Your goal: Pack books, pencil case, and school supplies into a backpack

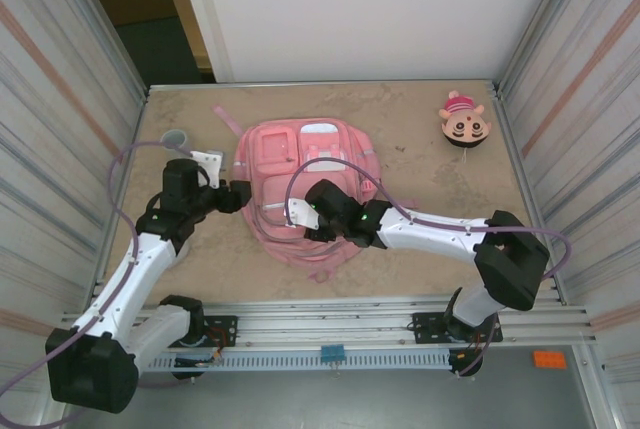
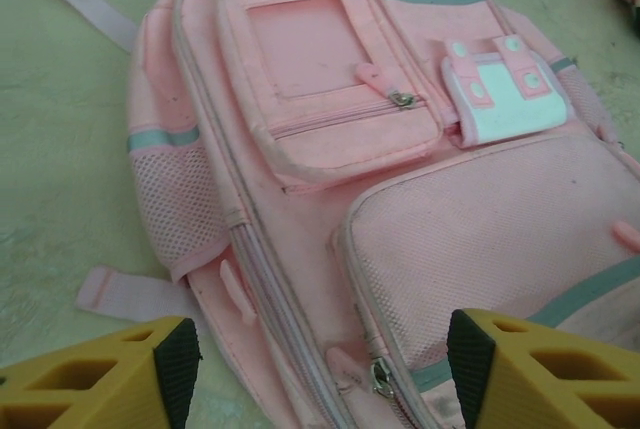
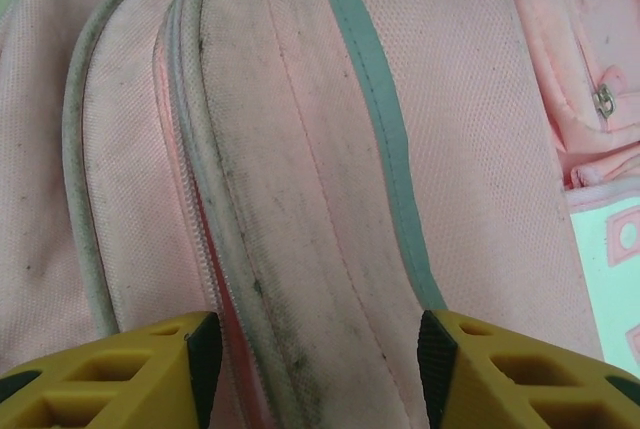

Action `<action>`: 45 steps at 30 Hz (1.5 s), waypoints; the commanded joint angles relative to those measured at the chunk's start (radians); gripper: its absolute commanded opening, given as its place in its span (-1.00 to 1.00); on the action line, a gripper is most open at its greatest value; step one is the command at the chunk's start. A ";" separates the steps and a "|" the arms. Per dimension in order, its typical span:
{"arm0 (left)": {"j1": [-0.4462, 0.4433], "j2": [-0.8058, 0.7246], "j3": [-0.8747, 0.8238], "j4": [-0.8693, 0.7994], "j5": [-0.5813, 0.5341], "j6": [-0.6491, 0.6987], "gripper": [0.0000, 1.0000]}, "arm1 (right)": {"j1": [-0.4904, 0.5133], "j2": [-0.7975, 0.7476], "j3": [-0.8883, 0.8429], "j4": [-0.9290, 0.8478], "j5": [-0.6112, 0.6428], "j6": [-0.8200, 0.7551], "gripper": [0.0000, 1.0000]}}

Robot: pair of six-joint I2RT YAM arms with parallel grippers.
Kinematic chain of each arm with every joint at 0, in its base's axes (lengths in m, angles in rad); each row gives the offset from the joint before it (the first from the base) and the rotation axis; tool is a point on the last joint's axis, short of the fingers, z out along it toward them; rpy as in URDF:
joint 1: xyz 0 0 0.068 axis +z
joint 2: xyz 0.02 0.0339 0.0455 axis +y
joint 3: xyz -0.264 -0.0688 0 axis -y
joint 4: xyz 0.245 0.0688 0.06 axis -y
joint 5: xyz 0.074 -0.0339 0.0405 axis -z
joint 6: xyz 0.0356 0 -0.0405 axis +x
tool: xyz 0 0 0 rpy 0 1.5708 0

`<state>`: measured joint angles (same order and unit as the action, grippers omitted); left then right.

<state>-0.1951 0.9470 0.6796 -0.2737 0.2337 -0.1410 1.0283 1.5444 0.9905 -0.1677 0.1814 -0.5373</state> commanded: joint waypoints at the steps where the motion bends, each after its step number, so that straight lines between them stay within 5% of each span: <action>1: 0.012 -0.002 -0.013 -0.008 -0.010 -0.047 0.36 | 0.001 0.022 0.026 0.037 0.012 -0.033 0.11; 8: 0.013 0.002 -0.028 -0.001 0.004 -0.037 0.29 | -0.005 0.030 0.031 0.040 0.064 -0.042 -0.69; 11: 0.012 0.024 -0.029 0.007 0.067 0.015 0.28 | -0.013 -0.012 0.003 0.017 0.072 -0.044 -0.86; 14: 0.011 0.045 -0.011 -0.007 0.218 0.172 0.28 | -0.041 -0.079 -0.034 -0.023 0.047 -0.035 -0.88; 18: 0.011 0.093 0.069 -0.211 0.407 0.570 0.28 | -0.078 -0.140 -0.055 -0.041 0.014 -0.015 -0.90; 22: 0.012 0.176 0.138 -0.359 0.435 0.841 0.33 | -0.098 -0.152 -0.057 -0.033 -0.020 0.009 -0.95; 38: -0.054 0.551 0.277 -0.397 0.338 1.174 0.33 | -0.108 -0.190 -0.096 0.020 -0.065 0.050 -0.97; 45: -0.079 0.582 0.288 -0.420 0.436 1.183 0.01 | -0.117 -0.179 -0.099 0.037 -0.080 0.066 -0.97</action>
<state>-0.2604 1.5246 0.9501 -0.6510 0.6003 1.0126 0.9211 1.3972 0.8932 -0.1493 0.1036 -0.5152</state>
